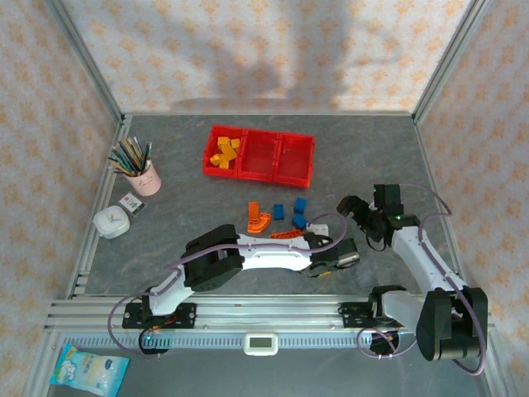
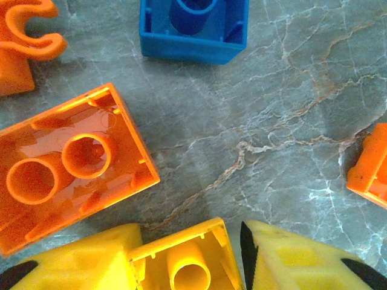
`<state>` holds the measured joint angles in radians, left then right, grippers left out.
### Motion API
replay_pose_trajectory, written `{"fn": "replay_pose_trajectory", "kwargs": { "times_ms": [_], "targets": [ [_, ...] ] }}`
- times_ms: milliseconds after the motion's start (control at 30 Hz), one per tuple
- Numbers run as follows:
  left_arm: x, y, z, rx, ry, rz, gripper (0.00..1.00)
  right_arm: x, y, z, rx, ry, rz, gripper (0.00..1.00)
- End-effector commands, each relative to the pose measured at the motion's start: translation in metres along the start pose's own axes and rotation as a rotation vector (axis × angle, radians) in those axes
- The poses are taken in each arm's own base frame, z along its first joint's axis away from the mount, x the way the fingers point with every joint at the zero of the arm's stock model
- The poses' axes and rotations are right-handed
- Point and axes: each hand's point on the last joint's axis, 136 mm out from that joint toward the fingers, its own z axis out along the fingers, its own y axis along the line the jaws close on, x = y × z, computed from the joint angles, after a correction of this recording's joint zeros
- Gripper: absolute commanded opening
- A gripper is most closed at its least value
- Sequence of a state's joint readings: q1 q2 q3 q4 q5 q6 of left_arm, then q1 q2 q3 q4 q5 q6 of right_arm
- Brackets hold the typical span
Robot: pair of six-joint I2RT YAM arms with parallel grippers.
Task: Sort the legos into containers by color
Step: Pick up the lego from the middle-left of the table.
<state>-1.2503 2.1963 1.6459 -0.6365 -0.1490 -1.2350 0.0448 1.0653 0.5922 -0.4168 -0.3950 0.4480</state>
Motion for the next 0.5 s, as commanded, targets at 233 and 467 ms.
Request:
{"fn": "replay_pose_trajectory", "kwargs": {
  "times_ms": [233, 467],
  "targets": [
    [-0.001, 0.018, -0.005, -0.026, -0.029, -0.018, 0.35, -0.003, 0.004, -0.003, -0.025, -0.009, -0.015, 1.0],
    [-0.005, 0.013, -0.015, 0.004, -0.031, -0.016, 0.32, -0.004, 0.009, -0.007, -0.039, -0.006, -0.029, 1.0]
  ]
}}
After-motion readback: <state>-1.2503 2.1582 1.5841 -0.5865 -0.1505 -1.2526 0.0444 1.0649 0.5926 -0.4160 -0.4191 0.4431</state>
